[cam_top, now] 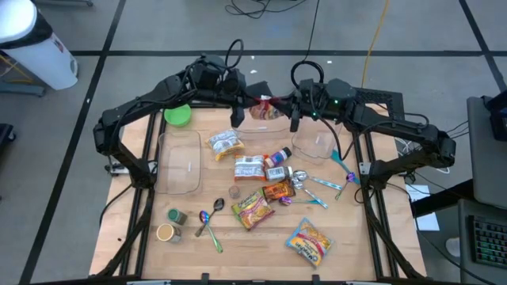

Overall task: Pick & Place Food Item
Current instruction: Put the red noodle pack into the right transparent bin

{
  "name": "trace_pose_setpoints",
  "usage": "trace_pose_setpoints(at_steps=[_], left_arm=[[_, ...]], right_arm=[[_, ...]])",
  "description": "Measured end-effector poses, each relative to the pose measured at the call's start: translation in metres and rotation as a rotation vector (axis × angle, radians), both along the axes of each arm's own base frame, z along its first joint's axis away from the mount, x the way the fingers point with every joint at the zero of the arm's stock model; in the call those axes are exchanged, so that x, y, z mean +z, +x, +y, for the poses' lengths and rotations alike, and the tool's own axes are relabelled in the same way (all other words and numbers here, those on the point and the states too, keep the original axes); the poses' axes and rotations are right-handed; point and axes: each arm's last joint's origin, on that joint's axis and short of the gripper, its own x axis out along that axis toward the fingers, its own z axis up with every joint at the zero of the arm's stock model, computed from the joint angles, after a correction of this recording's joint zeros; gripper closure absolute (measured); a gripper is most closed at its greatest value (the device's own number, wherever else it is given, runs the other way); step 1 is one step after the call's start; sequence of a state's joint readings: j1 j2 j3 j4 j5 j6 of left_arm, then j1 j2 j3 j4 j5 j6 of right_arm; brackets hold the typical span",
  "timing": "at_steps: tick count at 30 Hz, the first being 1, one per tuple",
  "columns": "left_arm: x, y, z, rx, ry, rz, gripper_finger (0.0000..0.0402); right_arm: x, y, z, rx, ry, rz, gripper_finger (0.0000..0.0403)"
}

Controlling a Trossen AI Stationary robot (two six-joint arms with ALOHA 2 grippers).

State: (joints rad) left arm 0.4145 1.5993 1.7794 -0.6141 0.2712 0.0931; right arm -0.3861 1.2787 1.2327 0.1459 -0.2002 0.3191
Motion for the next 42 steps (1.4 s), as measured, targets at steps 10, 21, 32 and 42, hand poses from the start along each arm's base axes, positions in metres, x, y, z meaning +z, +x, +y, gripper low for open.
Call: trace_pose_setpoints(at_steps=[10,21,32,42], left_arm=[[-0.003,-0.001,-0.001,-0.020,-0.023,0.031,0.0399],[-0.008,-0.004,-0.001,-0.006,-0.038,0.085,0.0400],[-0.011,-0.004,-0.001,-0.001,-0.059,0.107,0.0400],[-0.022,-0.004,-0.001,0.003,-0.114,0.195,0.0400]], right_arm=[[0.011,-0.017,-0.010,-0.022,-0.057,-0.034,0.0212],[0.060,-0.028,-0.013,-0.040,-0.161,0.111,0.0161],[0.072,0.010,-0.016,0.127,-0.179,0.382,0.0179],[0.056,0.050,-0.014,0.227,-0.197,0.541,0.0181]])
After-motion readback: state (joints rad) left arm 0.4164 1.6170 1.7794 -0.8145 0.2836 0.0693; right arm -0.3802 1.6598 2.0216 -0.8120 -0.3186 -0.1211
